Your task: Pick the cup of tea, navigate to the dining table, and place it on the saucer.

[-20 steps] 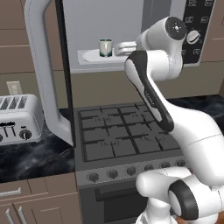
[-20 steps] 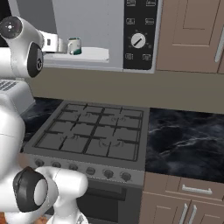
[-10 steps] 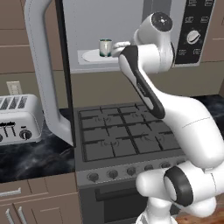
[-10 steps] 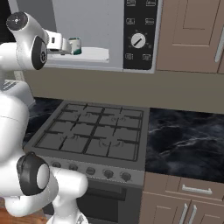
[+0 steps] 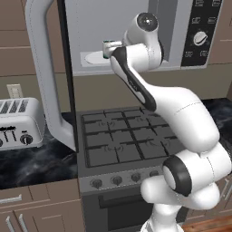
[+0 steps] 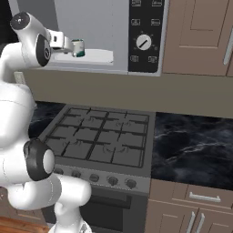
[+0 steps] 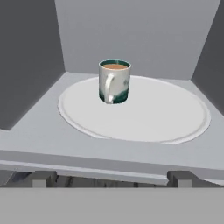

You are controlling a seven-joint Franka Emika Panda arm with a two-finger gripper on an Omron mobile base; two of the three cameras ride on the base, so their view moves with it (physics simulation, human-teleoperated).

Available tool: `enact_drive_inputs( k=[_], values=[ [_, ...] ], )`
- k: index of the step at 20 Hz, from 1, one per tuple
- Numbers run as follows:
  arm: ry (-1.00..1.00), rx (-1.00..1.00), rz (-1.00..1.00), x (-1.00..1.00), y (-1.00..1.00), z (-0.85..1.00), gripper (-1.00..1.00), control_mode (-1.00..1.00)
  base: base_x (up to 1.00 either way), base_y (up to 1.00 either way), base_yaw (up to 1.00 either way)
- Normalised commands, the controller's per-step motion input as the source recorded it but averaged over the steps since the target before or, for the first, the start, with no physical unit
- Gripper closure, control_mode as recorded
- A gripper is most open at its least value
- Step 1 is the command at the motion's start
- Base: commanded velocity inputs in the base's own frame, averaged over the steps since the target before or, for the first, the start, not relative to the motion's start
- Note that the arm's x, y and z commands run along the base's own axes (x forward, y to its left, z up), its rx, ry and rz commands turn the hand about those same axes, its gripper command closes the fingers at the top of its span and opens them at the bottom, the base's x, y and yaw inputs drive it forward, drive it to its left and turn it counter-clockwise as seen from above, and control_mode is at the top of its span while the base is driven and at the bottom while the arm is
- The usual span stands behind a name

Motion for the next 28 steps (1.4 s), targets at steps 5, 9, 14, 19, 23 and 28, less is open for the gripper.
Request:
enact_drive_inputs(
  k=[5, 9, 14, 19, 23, 28],
  values=[
    [0.00, 0.00, -0.01, 0.17, 0.02, -0.12, -1.00, -1.00, 0.00, 0.00, 0.00],
    [0.00, 0.00, 0.00, 0.27, 0.00, -0.33, -1.00, -1.00, 0.00, 0.00, 0.00],
    [0.00, 0.00, 0.00, 0.35, 0.00, -0.30, -1.00, -1.00, 0.00, 0.00, 0.00],
    [0.00, 0.00, 0.00, 0.26, 0.00, 0.00, -1.00, -1.00, 0.00, 0.00, 0.00],
    [0.00, 0.00, 0.00, 0.31, 0.00, 0.00, -1.00, -1.00, 0.00, 0.00, 0.00],
    [0.00, 0.00, 0.00, 0.29, 0.00, 0.00, -1.00, -1.00, 0.00, 0.00, 0.00]
  ],
)
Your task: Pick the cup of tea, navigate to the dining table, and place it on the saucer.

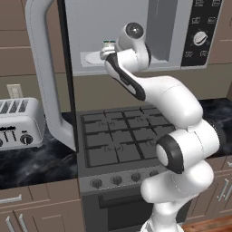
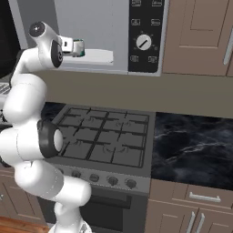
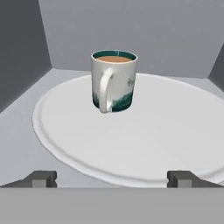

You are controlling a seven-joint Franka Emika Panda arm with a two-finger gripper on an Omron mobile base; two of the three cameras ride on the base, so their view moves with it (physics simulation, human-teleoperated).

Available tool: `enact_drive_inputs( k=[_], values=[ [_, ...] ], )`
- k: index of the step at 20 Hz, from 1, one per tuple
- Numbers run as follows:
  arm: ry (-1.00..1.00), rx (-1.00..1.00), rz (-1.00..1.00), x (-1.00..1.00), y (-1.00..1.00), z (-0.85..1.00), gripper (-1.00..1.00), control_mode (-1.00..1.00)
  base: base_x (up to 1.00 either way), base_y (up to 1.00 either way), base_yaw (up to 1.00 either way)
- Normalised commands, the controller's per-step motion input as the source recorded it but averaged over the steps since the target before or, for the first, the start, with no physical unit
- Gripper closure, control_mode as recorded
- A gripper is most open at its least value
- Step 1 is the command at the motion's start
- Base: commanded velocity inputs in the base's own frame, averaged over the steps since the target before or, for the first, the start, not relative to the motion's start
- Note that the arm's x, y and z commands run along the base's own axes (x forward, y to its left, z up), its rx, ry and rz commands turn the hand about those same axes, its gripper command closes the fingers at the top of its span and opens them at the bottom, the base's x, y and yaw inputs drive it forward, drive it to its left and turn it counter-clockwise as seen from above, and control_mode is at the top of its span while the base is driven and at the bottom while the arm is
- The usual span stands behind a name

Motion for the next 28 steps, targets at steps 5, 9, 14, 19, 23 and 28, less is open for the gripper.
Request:
enact_drive_inputs(
  k=[5, 9, 14, 19, 23, 28],
  values=[
    [0.00, 0.00, 0.00, 0.20, 0.00, 0.00, -1.00, -1.00, 0.00, 0.00, 0.00],
    [0.00, 0.00, -0.01, 0.25, 0.00, 0.00, -1.00, -1.00, 0.00, 0.00, 0.00],
    [0.00, 0.00, -0.02, 0.17, 0.05, 0.00, -1.00, -1.00, 0.00, 0.00, 0.00],
    [0.00, 0.00, -0.01, 0.06, 0.11, 0.00, -1.00, -1.00, 0.00, 0.00, 0.00],
    [0.00, 0.00, 0.00, 0.02, 0.10, 0.00, -1.00, -1.00, 0.00, 0.00, 0.00],
    [0.00, 0.00, 0.00, 0.21, 0.01, 0.00, -1.00, -1.00, 0.00, 0.00, 0.00]
  ],
)
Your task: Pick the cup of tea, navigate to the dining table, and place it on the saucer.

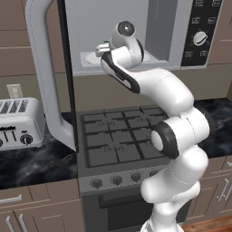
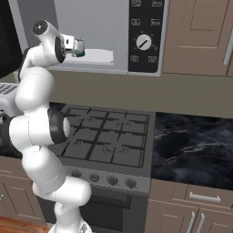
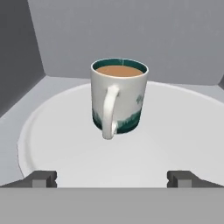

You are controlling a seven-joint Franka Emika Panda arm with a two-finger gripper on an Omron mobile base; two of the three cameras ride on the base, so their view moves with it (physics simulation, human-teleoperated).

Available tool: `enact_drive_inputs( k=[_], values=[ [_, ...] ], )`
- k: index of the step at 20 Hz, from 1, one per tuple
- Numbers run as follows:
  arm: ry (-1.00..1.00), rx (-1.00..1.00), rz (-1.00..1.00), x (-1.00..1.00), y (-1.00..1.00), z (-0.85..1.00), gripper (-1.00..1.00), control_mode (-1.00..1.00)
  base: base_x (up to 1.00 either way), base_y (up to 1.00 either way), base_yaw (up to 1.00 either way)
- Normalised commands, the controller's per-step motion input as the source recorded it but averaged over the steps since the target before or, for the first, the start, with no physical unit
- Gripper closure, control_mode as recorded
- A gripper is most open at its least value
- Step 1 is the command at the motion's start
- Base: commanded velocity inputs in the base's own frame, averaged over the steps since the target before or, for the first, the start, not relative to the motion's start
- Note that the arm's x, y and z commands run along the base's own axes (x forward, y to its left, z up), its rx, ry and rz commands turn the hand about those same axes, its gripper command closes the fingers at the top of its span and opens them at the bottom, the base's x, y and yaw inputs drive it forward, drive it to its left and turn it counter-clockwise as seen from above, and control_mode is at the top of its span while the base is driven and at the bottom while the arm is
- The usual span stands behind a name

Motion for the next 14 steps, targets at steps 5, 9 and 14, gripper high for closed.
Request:
enact_drive_inputs(
  k=[5, 9, 14],
  values=[
    [0.00, 0.00, -0.01, 0.34, 0.00, 0.00, -1.00, -1.00, 0.00, 0.00, 0.00],
    [0.00, 0.00, -0.01, 0.21, 0.00, 0.00, -1.00, -1.00, 0.00, 0.00, 0.00],
    [0.00, 0.00, -0.01, 0.12, 0.00, 0.00, -1.00, -1.00, 0.00, 0.00, 0.00]
  ],
)
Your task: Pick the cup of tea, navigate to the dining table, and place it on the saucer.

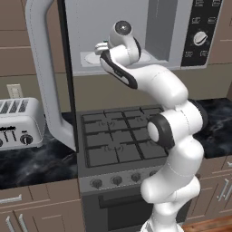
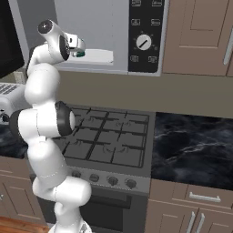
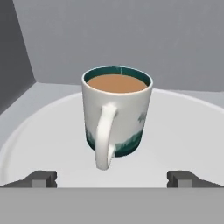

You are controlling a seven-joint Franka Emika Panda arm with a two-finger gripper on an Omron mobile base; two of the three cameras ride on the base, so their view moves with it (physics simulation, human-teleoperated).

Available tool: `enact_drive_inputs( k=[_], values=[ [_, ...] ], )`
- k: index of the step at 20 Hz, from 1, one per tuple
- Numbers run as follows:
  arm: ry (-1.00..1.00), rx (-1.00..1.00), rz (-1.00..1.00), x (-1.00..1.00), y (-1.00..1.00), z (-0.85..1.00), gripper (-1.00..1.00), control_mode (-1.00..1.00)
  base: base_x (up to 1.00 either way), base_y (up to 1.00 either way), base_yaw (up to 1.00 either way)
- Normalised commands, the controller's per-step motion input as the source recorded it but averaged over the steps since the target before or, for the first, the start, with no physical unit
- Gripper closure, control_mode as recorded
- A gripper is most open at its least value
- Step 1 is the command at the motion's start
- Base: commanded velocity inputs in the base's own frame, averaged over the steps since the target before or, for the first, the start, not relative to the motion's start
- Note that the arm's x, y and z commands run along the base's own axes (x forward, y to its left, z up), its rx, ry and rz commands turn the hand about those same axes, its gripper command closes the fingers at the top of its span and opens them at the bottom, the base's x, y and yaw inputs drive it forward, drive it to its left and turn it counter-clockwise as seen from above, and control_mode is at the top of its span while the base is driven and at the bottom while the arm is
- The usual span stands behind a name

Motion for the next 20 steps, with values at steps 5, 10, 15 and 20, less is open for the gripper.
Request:
enact_drive_inputs(
  k=[5, 10, 15, 20],
  values=[
    [0.00, 0.00, -0.01, 0.16, 0.06, -0.01, -1.00, -1.00, 0.00, 0.00, 0.00],
    [0.00, 0.00, 0.00, 0.15, 0.07, -0.01, -1.00, -1.00, 0.00, 0.00, 0.00],
    [0.00, 0.00, 0.00, 0.07, 0.06, 0.00, -1.00, -1.00, 0.00, 0.00, 0.00],
    [0.00, 0.00, -0.01, 0.13, 0.00, -0.02, -1.00, -1.00, 0.00, 0.00, 0.00]
  ],
)
